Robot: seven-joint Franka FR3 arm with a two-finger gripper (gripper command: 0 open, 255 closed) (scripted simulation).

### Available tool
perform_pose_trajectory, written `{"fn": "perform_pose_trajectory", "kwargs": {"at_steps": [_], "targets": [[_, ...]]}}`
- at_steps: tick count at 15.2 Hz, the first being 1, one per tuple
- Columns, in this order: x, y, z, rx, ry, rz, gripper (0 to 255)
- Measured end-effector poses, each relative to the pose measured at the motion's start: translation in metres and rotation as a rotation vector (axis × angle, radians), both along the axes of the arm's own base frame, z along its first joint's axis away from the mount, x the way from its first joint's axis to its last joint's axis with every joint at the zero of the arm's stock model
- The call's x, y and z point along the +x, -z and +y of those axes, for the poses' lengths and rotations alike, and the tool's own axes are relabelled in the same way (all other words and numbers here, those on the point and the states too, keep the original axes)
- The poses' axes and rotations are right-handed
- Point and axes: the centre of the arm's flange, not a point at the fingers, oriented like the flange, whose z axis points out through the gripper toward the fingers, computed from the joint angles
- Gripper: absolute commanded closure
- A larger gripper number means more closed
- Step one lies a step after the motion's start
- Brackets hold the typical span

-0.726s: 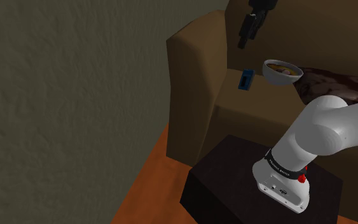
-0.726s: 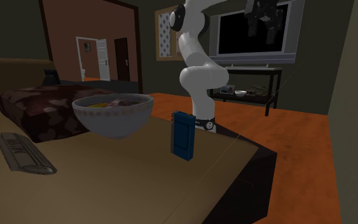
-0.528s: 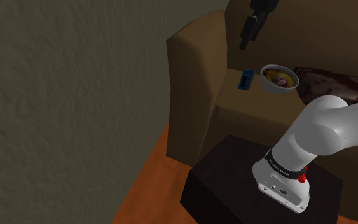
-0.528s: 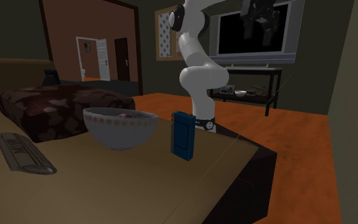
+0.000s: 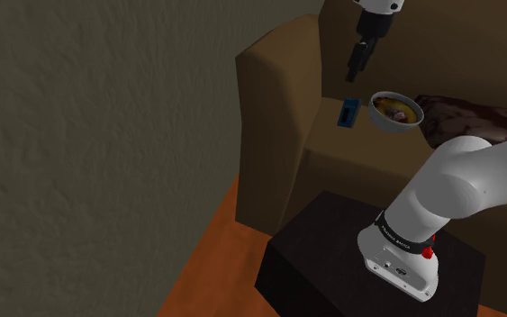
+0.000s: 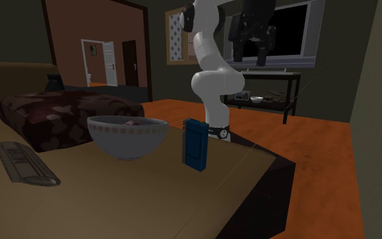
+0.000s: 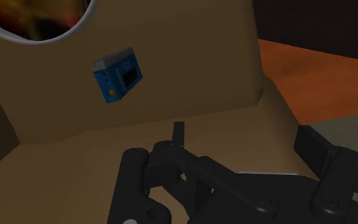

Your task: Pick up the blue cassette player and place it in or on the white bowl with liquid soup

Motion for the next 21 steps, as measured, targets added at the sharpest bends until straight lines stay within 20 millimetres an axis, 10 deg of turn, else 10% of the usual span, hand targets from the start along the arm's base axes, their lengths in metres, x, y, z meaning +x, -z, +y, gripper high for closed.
{"fn": "perform_pose_trajectory", "kwargs": {"at_steps": [15, 21], "targets": [[0.028, 0.108, -0.177, 0.073, -0.048, 0.145, 0], [0.028, 0.138, -0.189, 0.078, -0.052, 0.155, 0]]}}
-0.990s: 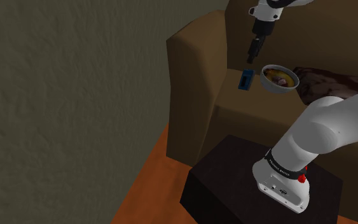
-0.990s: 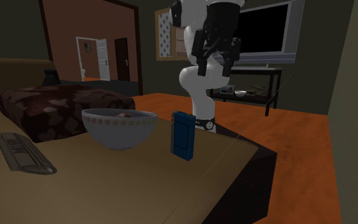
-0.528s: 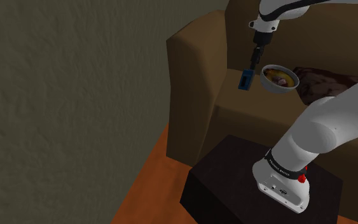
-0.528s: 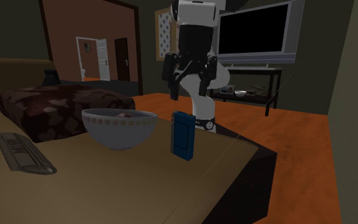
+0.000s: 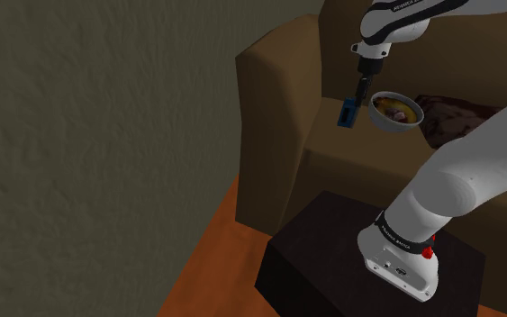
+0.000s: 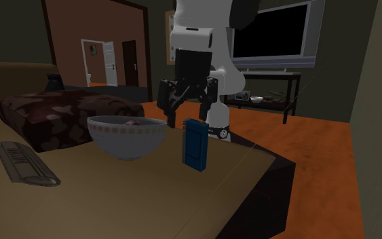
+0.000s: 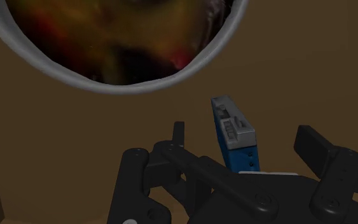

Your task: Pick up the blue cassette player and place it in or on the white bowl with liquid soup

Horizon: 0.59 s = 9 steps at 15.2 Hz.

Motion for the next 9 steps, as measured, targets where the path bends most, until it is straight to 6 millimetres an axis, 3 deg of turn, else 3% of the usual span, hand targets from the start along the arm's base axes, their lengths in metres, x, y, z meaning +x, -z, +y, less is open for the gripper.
{"fn": "perform_pose_trajectory", "kwargs": {"at_steps": [3, 9], "targets": [[-0.002, 0.016, 0.0, 0.0, 0.0, 0.0, 0], [-0.003, 0.019, 0.0, 0.0, 0.0, 0.0, 0]]}}
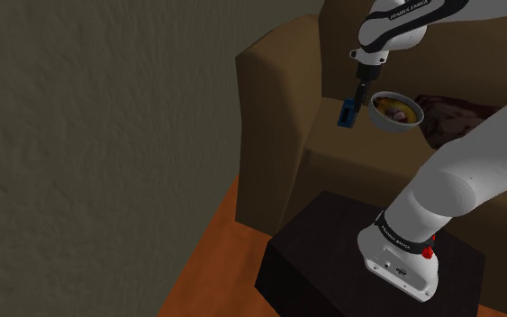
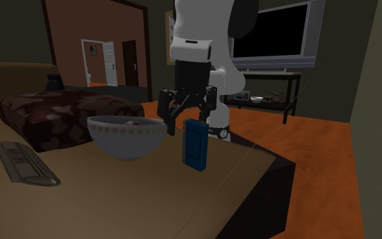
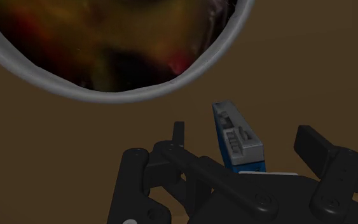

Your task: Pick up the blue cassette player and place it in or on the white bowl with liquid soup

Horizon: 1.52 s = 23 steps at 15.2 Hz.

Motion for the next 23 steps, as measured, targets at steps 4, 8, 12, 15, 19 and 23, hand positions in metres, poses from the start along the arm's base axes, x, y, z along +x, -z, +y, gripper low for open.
{"fn": "perform_pose_trajectory", "kwargs": {"at_steps": [4, 8, 12, 15, 19, 23], "targets": [[0.0, 0.0, 0.0, 0.0, 0.0, 0.0, 255], [0.0, 0.0, 0.0, 0.001, 0.0, 0.001, 255], [0.0, -0.002, 0.0, 0.0, 0.0, 0.0, 255], [0.001, -0.015, 0.0, 0.0, 0.0, 0.0, 255], [0.0, -0.037, 0.0, 0.0, 0.0, 0.0, 255], [0.0, -0.057, 0.0, 0.0, 0.0, 0.0, 255]]}}
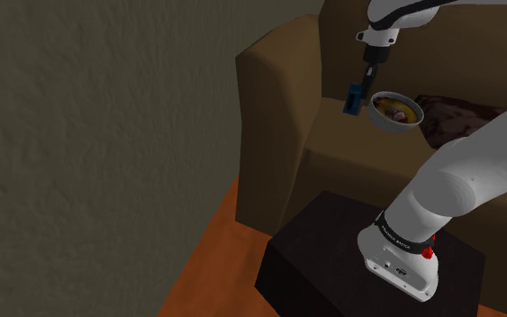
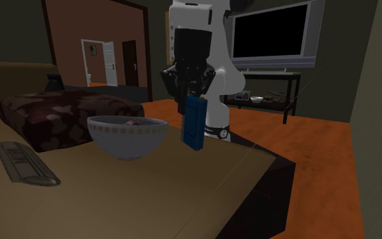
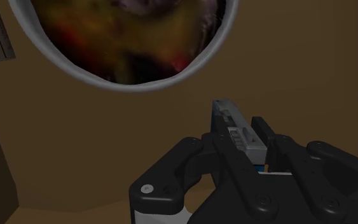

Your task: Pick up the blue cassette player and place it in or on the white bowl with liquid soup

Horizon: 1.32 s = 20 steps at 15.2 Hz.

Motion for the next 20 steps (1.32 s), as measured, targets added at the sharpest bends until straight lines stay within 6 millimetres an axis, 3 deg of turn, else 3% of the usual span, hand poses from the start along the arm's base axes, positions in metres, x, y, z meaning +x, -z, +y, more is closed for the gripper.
{"fn": "perform_pose_trajectory", "kwargs": {"at_steps": [20], "targets": [[0.001, -0.106, 0.0, 0.0, 0.0, 0.0, 255]]}}
